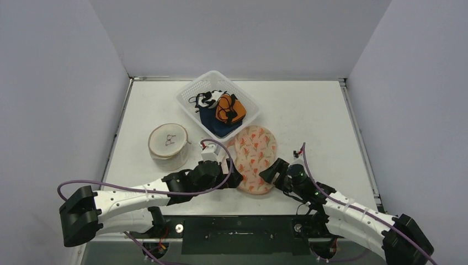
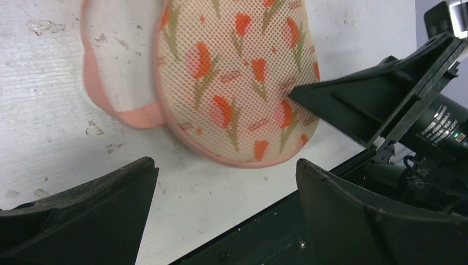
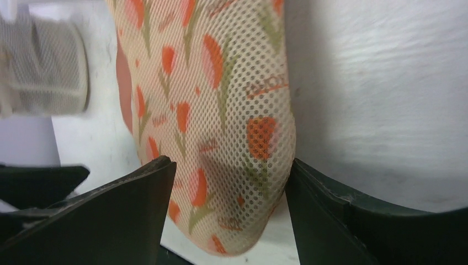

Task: Unzip the laundry bag and remove the bra
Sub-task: Adjust the laundry bag at the center of the board.

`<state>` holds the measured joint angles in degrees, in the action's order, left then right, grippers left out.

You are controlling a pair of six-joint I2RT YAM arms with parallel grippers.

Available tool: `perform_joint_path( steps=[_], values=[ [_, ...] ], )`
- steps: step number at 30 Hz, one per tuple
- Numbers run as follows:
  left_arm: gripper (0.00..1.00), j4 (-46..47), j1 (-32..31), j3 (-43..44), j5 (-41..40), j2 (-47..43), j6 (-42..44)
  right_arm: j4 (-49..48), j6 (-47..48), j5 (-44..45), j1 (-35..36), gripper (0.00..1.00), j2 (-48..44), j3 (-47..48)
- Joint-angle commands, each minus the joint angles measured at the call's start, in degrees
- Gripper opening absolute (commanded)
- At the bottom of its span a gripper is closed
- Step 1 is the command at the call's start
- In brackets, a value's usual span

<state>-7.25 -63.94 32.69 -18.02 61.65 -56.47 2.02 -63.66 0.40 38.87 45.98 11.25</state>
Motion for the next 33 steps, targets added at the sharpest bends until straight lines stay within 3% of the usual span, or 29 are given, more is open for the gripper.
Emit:
perform_joint_path(
  steps=[1,4,8,12,15,21,26,29,33],
  values=[
    [0.97,3.8,-1.4,-1.1,-1.5,-0.3,-2.5,-10.1,-4.5,3.8,9.9,0.73,3.4,0.2],
    [0.97,2.0,-2.8,-1.0,-3.0,0.1,-3.5,-10.3,-4.6,7.5,16.5,0.84,8.4,3.5],
    [0.97,-1.6,-4.1,-1.4,-5.3,-3.0,-4.9,0.1,-2.9,15.6,21.7,0.99,7.1,8.2],
    [0.97,-4.8,-4.4,-2.3,-7.2,-7.7,-6.0,11.9,1.5,23.1,20.7,0.92,-2.3,11.3],
    [0.97,-5.5,-4.9,-2.5,-7.3,-9.4,-6.5,15.4,8.2,21.7,13.3,0.92,-5.9,13.9],
    [0.97,-3.9,-7.7,-1.7,-6.6,-6.2,-7.8,6.2,17.1,2.3,-9.4,0.95,3.1,15.1],
    [0.97,-5.0,-10.4,0.7,-7.9,-3.2,-7.8,1.7,17.8,-2.3,-13.1,0.99,8.5,14.0],
    [0.97,-4.9,-10.9,0.6,-8.3,-3.1,-7.8,-0.1,16.6,-3.8,-13.1,0.86,8.0,11.1],
    [0.97,-4.3,-11.0,0.2,-8.4,-3.2,-7.9,-2.4,11.9,-6.2,-10.9,0.62,6.1,6.9]
  ],
)
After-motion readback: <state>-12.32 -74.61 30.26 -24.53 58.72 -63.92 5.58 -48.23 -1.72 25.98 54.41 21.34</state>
